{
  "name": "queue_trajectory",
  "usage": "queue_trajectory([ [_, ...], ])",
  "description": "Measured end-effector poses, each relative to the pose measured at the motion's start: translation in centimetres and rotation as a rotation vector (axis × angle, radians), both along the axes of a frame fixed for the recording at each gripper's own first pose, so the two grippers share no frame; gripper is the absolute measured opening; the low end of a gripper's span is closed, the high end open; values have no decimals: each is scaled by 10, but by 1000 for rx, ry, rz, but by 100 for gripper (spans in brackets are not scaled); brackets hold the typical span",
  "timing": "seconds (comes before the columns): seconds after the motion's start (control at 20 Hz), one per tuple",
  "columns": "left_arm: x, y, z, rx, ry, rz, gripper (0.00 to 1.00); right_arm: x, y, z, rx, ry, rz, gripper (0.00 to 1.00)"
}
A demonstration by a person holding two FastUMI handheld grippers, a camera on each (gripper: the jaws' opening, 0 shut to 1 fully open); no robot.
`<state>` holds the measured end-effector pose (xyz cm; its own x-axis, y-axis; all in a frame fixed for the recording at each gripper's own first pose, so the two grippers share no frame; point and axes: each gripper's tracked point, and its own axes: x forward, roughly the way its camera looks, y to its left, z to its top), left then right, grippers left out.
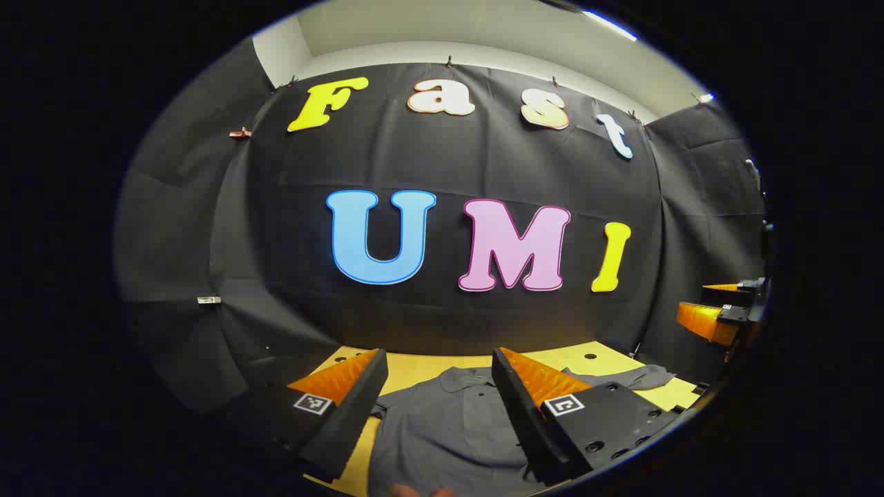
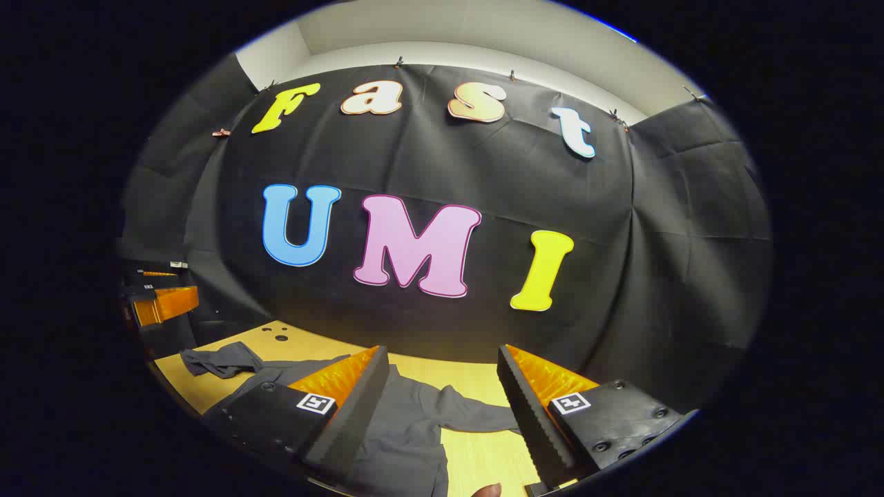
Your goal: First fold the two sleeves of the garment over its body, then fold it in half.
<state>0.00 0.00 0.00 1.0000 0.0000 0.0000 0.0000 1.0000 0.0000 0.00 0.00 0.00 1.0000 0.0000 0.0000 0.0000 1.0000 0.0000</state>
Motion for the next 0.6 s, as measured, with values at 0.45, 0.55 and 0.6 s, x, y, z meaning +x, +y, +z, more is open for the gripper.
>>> queue_trajectory([
  [0.45, 12, -7, -7, -2, 12, -10, 95, 8, -14, -10, 11, 20, -29, 96],
  [0.55, 15, -9, -7, 3, 12, -12, 96, 9, -17, -12, 14, 24, -31, 98],
  [0.6, 16, -11, -6, 4, 11, -12, 96, 11, -18, -13, 14, 27, -32, 98],
])
